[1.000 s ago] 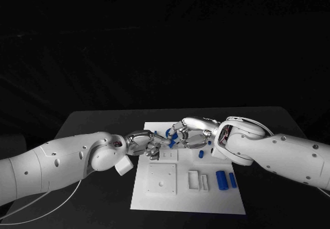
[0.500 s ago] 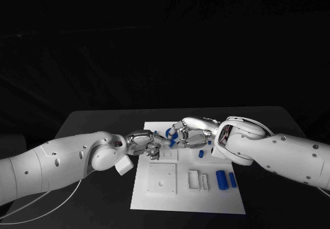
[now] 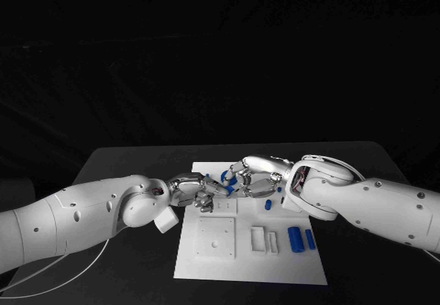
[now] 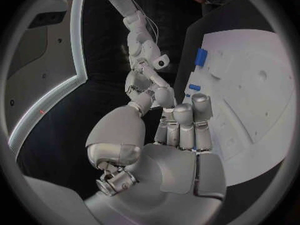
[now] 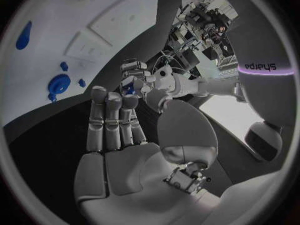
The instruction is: Assemble the parts on the task board
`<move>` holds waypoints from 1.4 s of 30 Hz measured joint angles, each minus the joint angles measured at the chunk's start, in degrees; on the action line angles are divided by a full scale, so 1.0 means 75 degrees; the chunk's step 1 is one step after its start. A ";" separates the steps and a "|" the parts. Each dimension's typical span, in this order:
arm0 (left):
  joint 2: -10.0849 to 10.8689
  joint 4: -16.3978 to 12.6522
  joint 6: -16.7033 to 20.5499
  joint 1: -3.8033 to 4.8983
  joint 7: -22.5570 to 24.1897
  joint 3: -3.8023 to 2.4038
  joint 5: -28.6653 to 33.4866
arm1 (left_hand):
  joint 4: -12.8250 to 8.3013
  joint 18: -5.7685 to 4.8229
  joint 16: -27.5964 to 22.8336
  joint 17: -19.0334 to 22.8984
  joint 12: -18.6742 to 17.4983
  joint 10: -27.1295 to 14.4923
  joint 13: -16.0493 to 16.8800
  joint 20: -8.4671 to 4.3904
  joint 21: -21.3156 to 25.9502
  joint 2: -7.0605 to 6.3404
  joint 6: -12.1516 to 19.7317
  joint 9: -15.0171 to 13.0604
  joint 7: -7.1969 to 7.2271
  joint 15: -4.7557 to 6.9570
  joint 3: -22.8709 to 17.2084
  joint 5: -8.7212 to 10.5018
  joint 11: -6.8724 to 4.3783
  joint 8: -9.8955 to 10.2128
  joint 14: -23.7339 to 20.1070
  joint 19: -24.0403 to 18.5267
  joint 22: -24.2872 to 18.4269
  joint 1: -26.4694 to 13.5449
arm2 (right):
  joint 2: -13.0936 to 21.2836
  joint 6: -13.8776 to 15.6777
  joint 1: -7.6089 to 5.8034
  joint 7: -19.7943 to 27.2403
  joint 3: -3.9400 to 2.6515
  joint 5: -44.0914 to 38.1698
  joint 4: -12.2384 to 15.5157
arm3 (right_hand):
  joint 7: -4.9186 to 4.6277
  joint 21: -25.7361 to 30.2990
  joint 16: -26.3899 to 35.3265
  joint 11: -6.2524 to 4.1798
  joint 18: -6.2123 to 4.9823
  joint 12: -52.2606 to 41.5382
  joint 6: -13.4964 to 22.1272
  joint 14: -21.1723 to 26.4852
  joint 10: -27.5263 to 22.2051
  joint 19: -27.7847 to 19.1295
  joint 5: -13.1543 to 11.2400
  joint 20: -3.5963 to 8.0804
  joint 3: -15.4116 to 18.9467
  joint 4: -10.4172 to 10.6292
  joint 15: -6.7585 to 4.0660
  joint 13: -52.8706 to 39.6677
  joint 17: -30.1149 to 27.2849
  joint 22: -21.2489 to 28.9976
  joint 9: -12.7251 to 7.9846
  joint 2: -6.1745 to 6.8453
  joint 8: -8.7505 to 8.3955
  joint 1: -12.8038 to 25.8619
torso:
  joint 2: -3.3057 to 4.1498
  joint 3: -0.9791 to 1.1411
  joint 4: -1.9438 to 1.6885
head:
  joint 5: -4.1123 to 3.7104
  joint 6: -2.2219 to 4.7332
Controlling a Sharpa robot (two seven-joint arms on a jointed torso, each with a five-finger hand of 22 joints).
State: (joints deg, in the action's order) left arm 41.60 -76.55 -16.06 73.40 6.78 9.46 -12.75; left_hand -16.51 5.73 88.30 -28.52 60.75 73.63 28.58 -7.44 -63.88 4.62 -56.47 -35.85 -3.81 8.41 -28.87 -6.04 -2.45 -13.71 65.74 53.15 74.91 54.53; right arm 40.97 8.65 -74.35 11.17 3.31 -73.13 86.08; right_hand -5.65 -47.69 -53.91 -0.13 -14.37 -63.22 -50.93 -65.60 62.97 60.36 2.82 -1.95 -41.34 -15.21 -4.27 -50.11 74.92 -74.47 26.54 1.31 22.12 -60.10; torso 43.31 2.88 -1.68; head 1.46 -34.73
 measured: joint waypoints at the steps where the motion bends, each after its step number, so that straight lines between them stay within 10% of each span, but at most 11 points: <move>1: -0.0001 0.0000 0.0014 0.0000 0.0004 0.0000 -0.0001 | 0.0000 0.0002 0.0000 0.0000 0.0000 0.0009 -0.0003 0.0011 -0.0025 0.0028 -0.0008 0.0000 0.0005 0.0003 0.0000 -0.0024 0.0010 -0.0010 0.0019 0.0012 0.0000 -0.0007 | 0.0000 0.0000 -0.0001 -0.0007 -0.0001 -0.0002 0.0002 | 0.0000 0.0000 0.0000 0.0000 0.0000 0.0000 0.0000 0.0000 0.0000 0.0000 0.0000 0.0000 0.0000 0.0000 0.0000 0.0000 0.0000 0.0000 0.0000 0.0000 0.0000 0.0000 | 0.0000 -0.0001 -0.0001 | 0.0001 -0.0001; 13: -0.0010 -0.0018 0.0126 -0.0001 0.0042 0.0003 0.0022 | 0.0028 0.0002 0.0000 0.0004 -0.0032 0.0105 -0.0087 0.0011 -0.0030 0.0636 -0.0014 -0.0003 0.0010 0.0039 0.0228 -0.0677 -0.0031 -0.0046 0.0061 0.0012 0.0000 -0.0521 | 0.0012 0.0002 -0.0004 -0.0112 -0.0006 -0.0027 -0.0010 | 0.0000 0.0001 0.0000 -0.0001 -0.0004 0.0000 0.0000 0.0030 -0.0001 -0.0001 0.0000 -0.0001 -0.0119 0.0015 -0.0027 0.0000 0.0000 0.0023 0.0000 0.0011 -0.0017 0.0010 | -0.0004 -0.0003 -0.0001 | 0.0002 -0.0008; 15: -0.0010 -0.0020 0.0143 -0.0001 0.0046 0.0004 0.0026 | -0.0076 0.0003 0.0000 0.0021 -0.0061 0.0133 -0.0112 0.0009 0.0001 0.0556 -0.0014 -0.0004 0.0010 0.0048 -0.0253 0.0124 -0.0060 -0.0046 0.0080 0.0014 0.0004 -0.0564 | 0.0014 0.0004 -0.0005 -0.0119 -0.0006 -0.0030 -0.0010 | 0.0000 0.0001 0.0000 -0.0001 -0.0004 0.0000 0.0000 0.0030 -0.0001 -0.0001 0.0000 -0.0001 -0.0119 0.0015 -0.0027 0.0000 0.0000 0.0023 0.0000 0.0011 -0.0033 0.0010 | -0.0004 -0.0005 -0.0001 | 0.0000 -0.0004; 17: -0.0010 -0.0026 0.0165 -0.0001 0.0047 0.0006 0.0028 | 0.0023 0.0003 0.0000 0.0022 -0.0061 0.0133 -0.0126 -0.0019 0.0001 0.0326 -0.0014 -0.0084 0.0010 0.0083 -0.0958 0.0264 -0.0060 -0.0058 0.0129 0.0097 0.0006 -0.0802 | 0.0012 0.0005 -0.0006 -0.0120 -0.0009 -0.0031 -0.0007 | 0.0000 0.0001 0.0000 -0.0001 -0.0004 0.0011 0.0000 0.0030 -0.0001 -0.0001 0.0000 -0.0001 -0.0128 0.0024 -0.0027 0.0006 0.0000 0.0023 0.0000 0.0020 -0.0033 0.0020 | -0.0004 -0.0005 -0.0001 | -0.0001 -0.0001; 42: -0.0005 -0.0209 0.0695 -0.0004 0.0068 0.0011 -0.0073 | 0.0112 0.0002 0.0000 0.0057 -0.0061 0.0141 -0.0162 -0.0032 -0.0030 0.0437 -0.0014 -0.0982 0.0011 0.0112 -0.1599 -0.0194 -0.0227 -0.0334 0.0152 0.0109 0.0003 -0.1916 | 0.0020 0.0001 -0.0009 -0.0209 -0.0009 -0.0051 -0.0044 | 0.0000 0.0001 0.0000 0.0002 0.0019 0.0060 0.0000 0.0029 0.0003 -0.0001 -0.0001 -0.0001 -0.0233 0.0043 -0.0026 0.0022 0.0000 0.0040 0.0069 0.0040 -0.0073 0.0040 | 0.0001 -0.0005 -0.0006 | 0.0021 0.0018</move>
State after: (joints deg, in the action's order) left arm 41.57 -78.12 -10.85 73.38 7.30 9.54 -13.30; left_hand -15.67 5.75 88.30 -28.09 60.29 74.69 27.37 -7.68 -64.11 7.89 -56.58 -43.21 -3.73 9.25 -40.86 -7.50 -4.15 -16.21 66.88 53.97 74.93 40.16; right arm 41.12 8.66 -74.42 9.61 3.24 -73.51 85.75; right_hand -5.65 -47.68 -53.91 -0.11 -14.23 -62.78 -50.93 -65.38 63.00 60.35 2.82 -1.96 -43.09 -14.89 -4.46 -49.94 74.92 -74.17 27.06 1.62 21.58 -59.80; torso 43.32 2.84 -1.72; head 1.62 -34.60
